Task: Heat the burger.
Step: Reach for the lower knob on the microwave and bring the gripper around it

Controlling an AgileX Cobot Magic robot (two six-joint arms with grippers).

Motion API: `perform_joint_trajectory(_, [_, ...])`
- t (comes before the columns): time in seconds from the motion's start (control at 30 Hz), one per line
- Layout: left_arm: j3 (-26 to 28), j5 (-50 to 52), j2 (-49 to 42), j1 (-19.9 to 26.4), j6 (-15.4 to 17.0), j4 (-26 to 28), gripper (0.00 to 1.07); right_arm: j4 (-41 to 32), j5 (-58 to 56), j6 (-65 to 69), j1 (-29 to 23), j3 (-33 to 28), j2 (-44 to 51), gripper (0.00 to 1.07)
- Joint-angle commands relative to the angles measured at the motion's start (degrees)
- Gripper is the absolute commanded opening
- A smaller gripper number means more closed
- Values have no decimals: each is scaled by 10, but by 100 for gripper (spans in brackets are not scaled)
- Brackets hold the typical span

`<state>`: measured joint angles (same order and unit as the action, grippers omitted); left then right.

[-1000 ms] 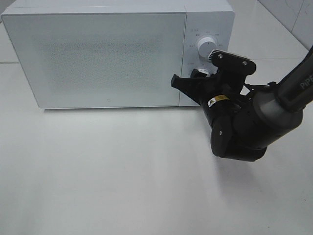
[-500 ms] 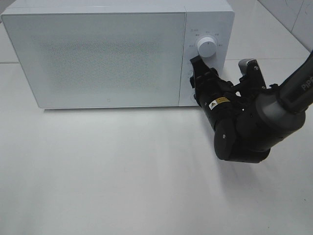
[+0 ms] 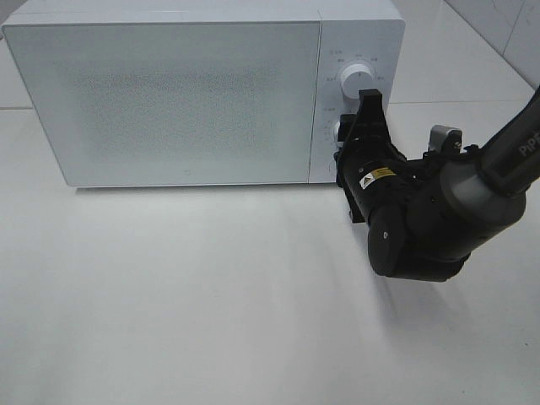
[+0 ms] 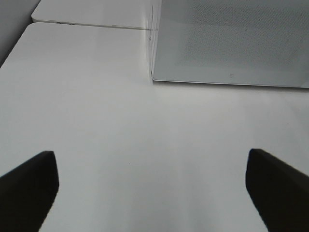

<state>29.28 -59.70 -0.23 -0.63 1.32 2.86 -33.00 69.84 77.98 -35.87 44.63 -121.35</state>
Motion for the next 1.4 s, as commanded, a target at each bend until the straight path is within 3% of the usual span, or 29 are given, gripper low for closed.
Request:
perform_joint_trajectory(0.03, [-3, 4, -13, 2, 1, 3, 98, 83, 93, 48, -7, 22, 6, 0])
perform_joint_trajectory(0.57, [-3, 4, -13, 2, 1, 3, 98, 83, 92, 47, -7, 22, 6, 0])
perform_joint_trajectory(0.9, [-3, 4, -13, 2, 1, 3, 98, 51, 95, 17, -7, 22, 6, 8])
perform_joint_trajectory(1.4, [-3, 4, -13, 2, 1, 3, 98, 6, 93, -16, -7, 22, 6, 38])
